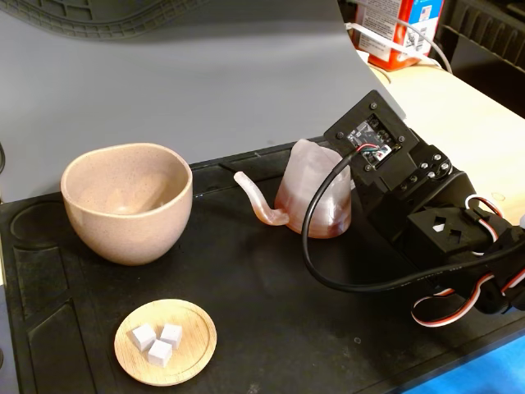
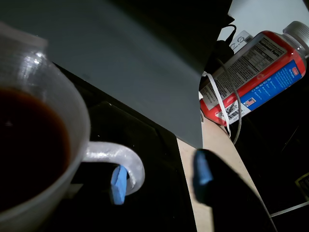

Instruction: Pick up a kettle and pour liquid into a cup.

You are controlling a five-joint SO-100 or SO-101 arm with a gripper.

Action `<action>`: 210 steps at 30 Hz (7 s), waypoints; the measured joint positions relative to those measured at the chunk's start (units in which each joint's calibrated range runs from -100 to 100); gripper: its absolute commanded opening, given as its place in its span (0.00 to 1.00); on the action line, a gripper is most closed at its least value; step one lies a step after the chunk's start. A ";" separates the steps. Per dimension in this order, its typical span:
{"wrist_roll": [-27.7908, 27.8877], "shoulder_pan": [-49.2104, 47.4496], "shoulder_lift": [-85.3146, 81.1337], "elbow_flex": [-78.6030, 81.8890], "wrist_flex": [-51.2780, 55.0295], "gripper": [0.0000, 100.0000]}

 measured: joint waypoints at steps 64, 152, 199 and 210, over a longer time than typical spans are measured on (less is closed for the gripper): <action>13.88 -7.94 -28.25 -5.65 29.15 0.01; 4.92 -0.76 -11.99 3.80 14.88 0.01; -1.10 -1.59 -30.39 35.74 -5.25 0.01; -7.07 -2.42 -91.18 54.92 16.72 0.01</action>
